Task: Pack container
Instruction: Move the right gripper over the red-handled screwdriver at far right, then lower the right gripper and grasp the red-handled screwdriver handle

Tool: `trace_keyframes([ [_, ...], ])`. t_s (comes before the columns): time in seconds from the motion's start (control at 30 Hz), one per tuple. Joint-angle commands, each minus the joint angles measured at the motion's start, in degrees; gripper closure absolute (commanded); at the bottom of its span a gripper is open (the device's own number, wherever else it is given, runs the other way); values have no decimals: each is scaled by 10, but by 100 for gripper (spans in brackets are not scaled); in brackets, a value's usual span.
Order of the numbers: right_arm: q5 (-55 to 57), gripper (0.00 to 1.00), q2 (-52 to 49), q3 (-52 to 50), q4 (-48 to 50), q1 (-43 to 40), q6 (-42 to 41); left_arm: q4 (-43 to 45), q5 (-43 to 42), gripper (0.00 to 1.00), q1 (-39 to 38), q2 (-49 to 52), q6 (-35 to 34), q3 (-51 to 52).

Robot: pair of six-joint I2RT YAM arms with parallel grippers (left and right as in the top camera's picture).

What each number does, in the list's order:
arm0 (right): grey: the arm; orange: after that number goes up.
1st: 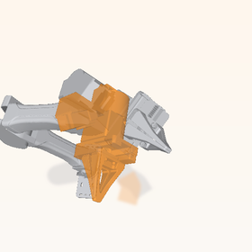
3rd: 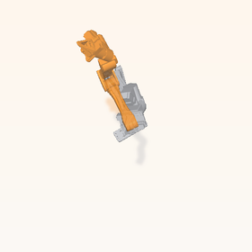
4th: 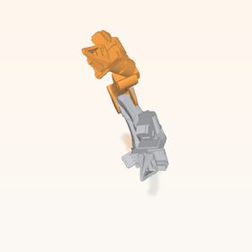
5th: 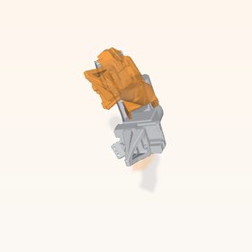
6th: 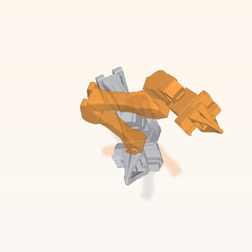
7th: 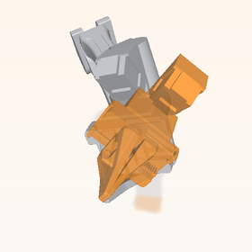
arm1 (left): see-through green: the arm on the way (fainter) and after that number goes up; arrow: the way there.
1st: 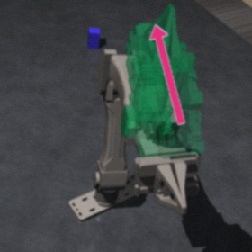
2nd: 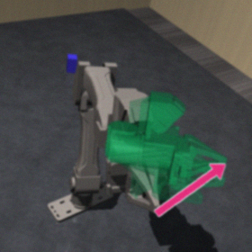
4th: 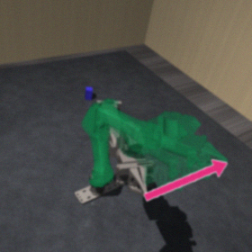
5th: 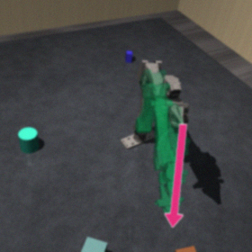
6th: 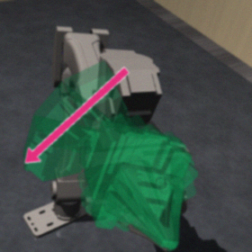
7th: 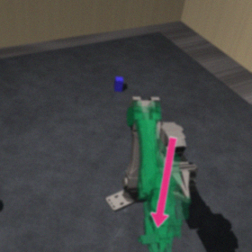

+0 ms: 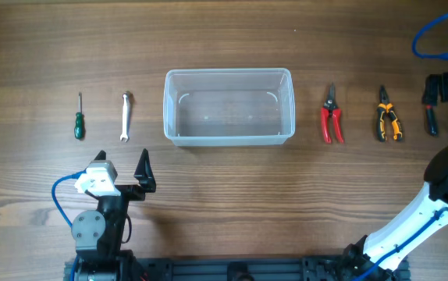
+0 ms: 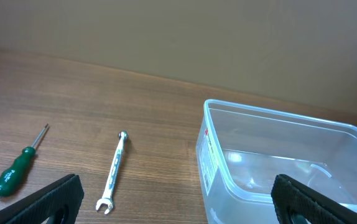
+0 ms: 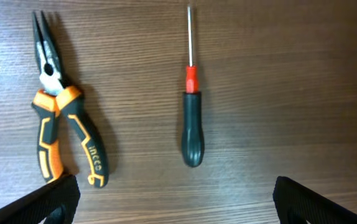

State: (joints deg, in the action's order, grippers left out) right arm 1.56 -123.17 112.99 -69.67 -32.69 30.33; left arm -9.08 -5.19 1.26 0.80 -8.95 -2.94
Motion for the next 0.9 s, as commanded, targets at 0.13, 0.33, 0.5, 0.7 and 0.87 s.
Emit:
trace_keyframes([
  [0.13, -1, 0, 3, 12, 41, 3, -7, 0, 2, 0, 4, -4, -7, 4],
  [0.33, -6, 0, 0, 9, 77, 0, 12, 0, 2, 0, 4, -4, -7, 4],
  [0.5, -7, 0, -3, 9, 78, -5, 14, 0, 2, 0, 4, -4, -7, 4],
  [0.7, -16, 0, -11, 9, 100, -10, 12, 0, 2, 0, 4, -4, -7, 4],
  [0.87, -14, 0, -33, 10, 89, -13, -6, 0, 2, 0, 4, -4, -7, 4],
])
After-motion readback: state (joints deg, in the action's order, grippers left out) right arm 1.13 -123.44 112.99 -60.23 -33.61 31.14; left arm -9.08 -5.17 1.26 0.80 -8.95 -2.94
